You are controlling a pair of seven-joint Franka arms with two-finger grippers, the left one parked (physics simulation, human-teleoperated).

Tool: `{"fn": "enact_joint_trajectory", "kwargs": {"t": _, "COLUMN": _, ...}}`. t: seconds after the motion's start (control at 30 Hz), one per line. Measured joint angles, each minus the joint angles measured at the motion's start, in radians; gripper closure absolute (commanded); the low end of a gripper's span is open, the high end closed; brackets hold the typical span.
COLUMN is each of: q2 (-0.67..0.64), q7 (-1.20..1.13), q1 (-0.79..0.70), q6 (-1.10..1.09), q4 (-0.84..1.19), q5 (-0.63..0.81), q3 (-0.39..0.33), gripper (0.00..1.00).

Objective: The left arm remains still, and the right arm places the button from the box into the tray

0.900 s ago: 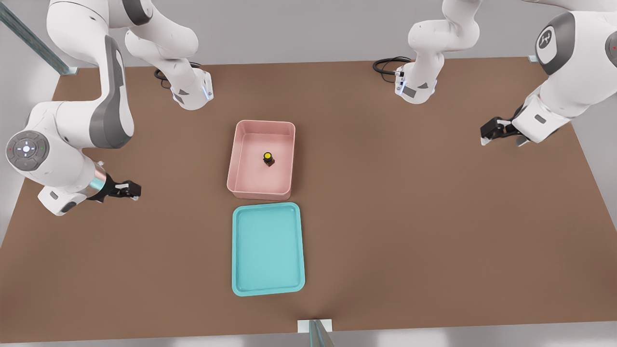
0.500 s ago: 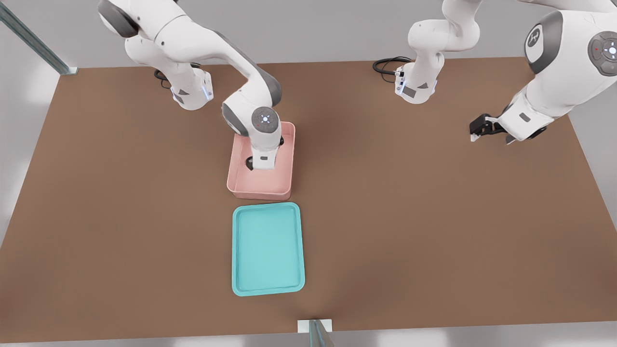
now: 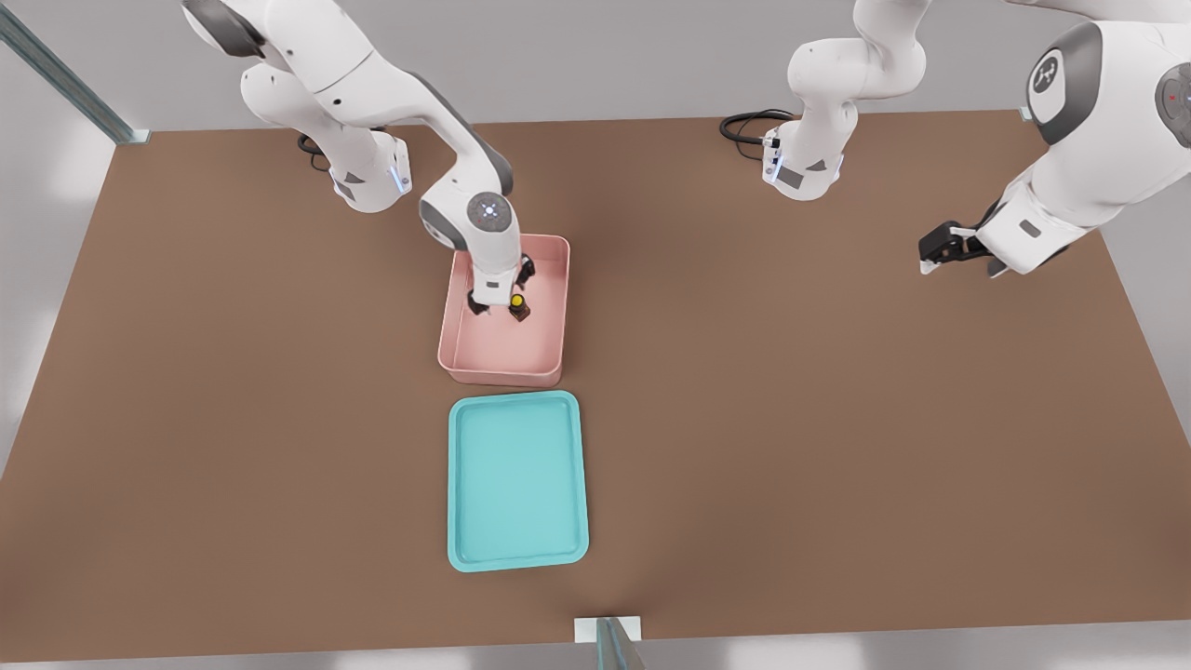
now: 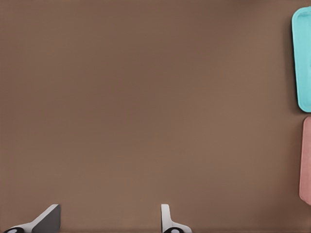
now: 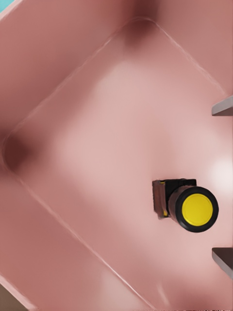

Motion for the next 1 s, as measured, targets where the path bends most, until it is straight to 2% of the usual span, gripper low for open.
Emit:
{"fn": "enact_joint_trajectory", "kwargs": {"t": 0.5, "q2": 0.109, "q7": 0.071, "q1": -0.007, "q6": 0.148, "q4": -0.001, "q5": -0.113, "q3": 0.001, "gripper": 0.01}}
{"fn": "enact_joint_trajectory", "kwargs": {"t": 0.57, "q2": 0.117, "q7": 0.076, "q1": -0.007, "q6": 0.154, "q4": -0.001, "q5": -0.126, "q3": 0.0, "gripper": 0.11}}
{"fn": "enact_joint_trajectory", "kwargs": {"t": 0.6, "q2": 0.119, "q7": 0.079, "q1": -0.007, "q6": 0.156, "q4": -0.001, "q5": -0.129, "q3": 0.0, "gripper": 0.26}}
{"fn": "enact_joint_trajectory", "kwargs": {"t": 0.63, "q2": 0.12, "q7": 0.081, "q1": -0.007, "q6": 0.158, "q4": -0.001, "q5": -0.132, "q3": 0.0, "gripper": 0.35}}
{"fn": "enact_joint_trajectory", "kwargs": {"t": 0.7, "q2": 0.121, "q7": 0.085, "q1": -0.008, "q6": 0.16, "q4": -0.001, "q5": -0.136, "q3": -0.002, "gripper": 0.45}}
{"fn": "enact_joint_trajectory", "kwargs": {"t": 0.9, "q2": 0.096, "q7": 0.094, "q1": -0.023, "q6": 0.153, "q4": 0.012, "q5": -0.136, "q3": -0.003, "gripper": 0.54}}
{"fn": "enact_joint_trajectory", "kwargs": {"t": 1.0, "q2": -0.012, "q7": 0.093, "q1": -0.042, "q6": 0.101, "q4": 0.044, "q5": -0.129, "q3": -0.001, "gripper": 0.54}}
